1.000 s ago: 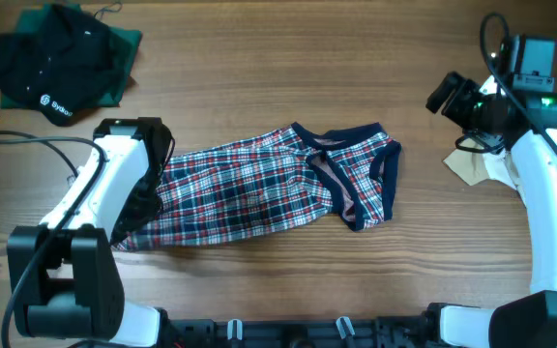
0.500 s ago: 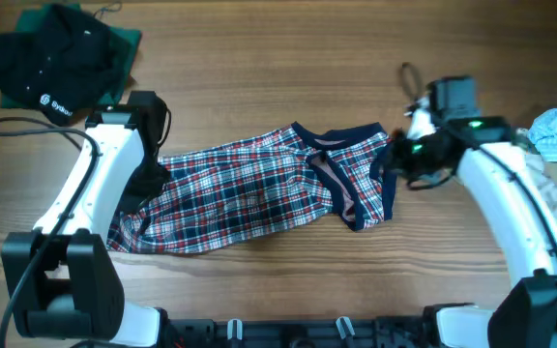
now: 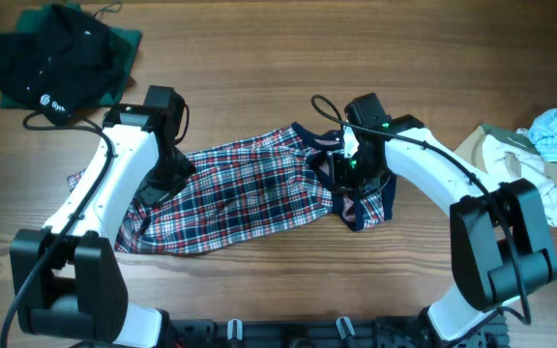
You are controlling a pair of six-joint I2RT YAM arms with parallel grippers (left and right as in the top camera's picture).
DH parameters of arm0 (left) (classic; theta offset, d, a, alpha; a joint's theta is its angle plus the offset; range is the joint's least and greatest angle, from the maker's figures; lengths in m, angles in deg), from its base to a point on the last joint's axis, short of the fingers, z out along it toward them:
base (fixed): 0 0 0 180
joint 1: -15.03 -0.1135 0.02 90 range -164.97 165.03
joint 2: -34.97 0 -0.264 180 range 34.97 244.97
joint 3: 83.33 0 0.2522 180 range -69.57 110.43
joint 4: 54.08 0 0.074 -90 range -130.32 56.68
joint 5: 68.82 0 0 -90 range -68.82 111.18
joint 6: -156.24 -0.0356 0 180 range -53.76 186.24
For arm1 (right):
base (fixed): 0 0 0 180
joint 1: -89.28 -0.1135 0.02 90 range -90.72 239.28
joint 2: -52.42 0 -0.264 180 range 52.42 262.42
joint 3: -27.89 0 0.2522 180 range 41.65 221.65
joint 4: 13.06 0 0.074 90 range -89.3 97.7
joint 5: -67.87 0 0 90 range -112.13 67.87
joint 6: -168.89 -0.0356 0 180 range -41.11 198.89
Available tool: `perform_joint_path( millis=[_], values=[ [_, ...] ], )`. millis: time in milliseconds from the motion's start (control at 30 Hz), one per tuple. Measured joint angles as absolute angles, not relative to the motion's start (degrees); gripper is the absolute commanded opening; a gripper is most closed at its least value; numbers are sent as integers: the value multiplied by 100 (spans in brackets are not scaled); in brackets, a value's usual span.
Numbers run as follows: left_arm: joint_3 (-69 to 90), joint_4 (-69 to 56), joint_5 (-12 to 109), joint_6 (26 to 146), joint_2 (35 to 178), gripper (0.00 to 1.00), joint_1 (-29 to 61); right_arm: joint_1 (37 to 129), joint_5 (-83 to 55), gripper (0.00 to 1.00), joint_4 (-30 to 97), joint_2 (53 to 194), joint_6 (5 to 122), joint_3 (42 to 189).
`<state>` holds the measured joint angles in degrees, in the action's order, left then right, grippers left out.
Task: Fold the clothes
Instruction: 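Grasp the navy-trimmed right end of the garment with the right gripper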
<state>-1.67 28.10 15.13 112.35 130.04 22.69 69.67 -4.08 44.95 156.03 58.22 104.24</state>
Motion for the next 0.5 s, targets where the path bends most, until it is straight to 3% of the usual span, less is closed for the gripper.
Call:
perform_joint_path(
  millis=[133,233,500],
  values=[
    [-167,2614,1511,11233,13004,7,2269,7054,-767,10,4181,15686,5798,10424],
    [-167,2563,1511,11231,13006,9,2269,7257,-894,4,3831,15922,5737,10426],
    [-167,2533,1511,10977,13006,11,2269,7915,-205,4,3245,16237,5468,10503]
  ],
)
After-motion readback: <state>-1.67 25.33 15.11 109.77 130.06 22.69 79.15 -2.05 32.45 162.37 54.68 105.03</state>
